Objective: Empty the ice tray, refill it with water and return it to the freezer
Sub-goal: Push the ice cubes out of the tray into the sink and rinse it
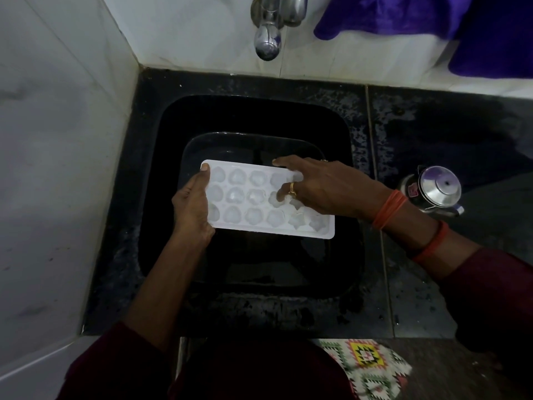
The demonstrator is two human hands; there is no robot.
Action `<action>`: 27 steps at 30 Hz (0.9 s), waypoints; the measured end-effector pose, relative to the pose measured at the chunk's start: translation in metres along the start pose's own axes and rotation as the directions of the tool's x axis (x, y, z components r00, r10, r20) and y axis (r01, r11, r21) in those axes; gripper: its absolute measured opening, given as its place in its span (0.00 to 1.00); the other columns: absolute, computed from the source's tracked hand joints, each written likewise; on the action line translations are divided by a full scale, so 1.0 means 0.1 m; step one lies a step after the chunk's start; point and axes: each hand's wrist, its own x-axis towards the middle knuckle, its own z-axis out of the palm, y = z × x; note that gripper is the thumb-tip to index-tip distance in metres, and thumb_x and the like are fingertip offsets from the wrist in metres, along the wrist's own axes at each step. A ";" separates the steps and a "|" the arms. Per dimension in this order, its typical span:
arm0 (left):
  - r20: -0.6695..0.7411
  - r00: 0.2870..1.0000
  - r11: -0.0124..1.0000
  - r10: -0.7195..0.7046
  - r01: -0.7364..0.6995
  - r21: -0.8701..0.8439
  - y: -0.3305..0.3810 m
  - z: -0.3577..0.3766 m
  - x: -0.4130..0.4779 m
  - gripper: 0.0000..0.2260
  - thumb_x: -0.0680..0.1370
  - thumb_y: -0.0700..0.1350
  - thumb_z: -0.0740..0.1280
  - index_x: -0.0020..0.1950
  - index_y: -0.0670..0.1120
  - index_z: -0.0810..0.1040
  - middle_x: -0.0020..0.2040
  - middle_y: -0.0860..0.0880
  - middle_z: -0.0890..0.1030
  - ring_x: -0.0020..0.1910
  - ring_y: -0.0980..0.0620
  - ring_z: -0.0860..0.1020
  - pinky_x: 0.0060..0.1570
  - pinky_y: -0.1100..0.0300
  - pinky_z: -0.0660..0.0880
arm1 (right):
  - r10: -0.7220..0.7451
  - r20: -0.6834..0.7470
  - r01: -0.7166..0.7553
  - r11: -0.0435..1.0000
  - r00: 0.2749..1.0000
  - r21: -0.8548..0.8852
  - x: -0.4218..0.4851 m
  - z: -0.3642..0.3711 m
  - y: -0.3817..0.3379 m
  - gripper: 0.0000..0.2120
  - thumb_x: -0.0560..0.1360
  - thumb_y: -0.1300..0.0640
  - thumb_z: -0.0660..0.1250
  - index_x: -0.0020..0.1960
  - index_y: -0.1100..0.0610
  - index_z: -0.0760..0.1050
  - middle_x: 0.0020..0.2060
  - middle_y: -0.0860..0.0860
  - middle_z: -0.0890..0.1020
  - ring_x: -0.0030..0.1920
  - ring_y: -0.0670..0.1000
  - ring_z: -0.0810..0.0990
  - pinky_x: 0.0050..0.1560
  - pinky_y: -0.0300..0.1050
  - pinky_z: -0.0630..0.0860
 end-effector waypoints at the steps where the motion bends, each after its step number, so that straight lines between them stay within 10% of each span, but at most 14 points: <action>1: -0.003 1.000 1.000 -0.001 0.001 0.003 0.00 0.00 0.00 0.14 0.79 0.54 0.71 0.56 0.43 0.84 0.53 0.42 0.87 0.49 0.41 0.86 0.41 0.47 0.85 | 0.004 0.004 -0.004 1.000 1.000 -0.006 0.00 0.00 -0.01 0.16 0.78 0.55 0.71 0.65 0.47 0.78 0.77 0.56 0.64 0.64 0.59 0.77 0.46 0.57 0.82; 27: 0.014 0.999 0.999 -0.038 0.038 -0.006 -0.06 0.00 0.06 0.13 0.79 0.55 0.71 0.54 0.46 0.84 0.52 0.44 0.87 0.48 0.42 0.87 0.43 0.43 0.85 | 0.058 -0.036 -0.056 0.998 0.998 0.037 0.00 0.07 -0.14 0.27 0.61 0.70 0.79 0.54 0.46 0.83 0.72 0.57 0.74 0.56 0.59 0.84 0.36 0.47 0.77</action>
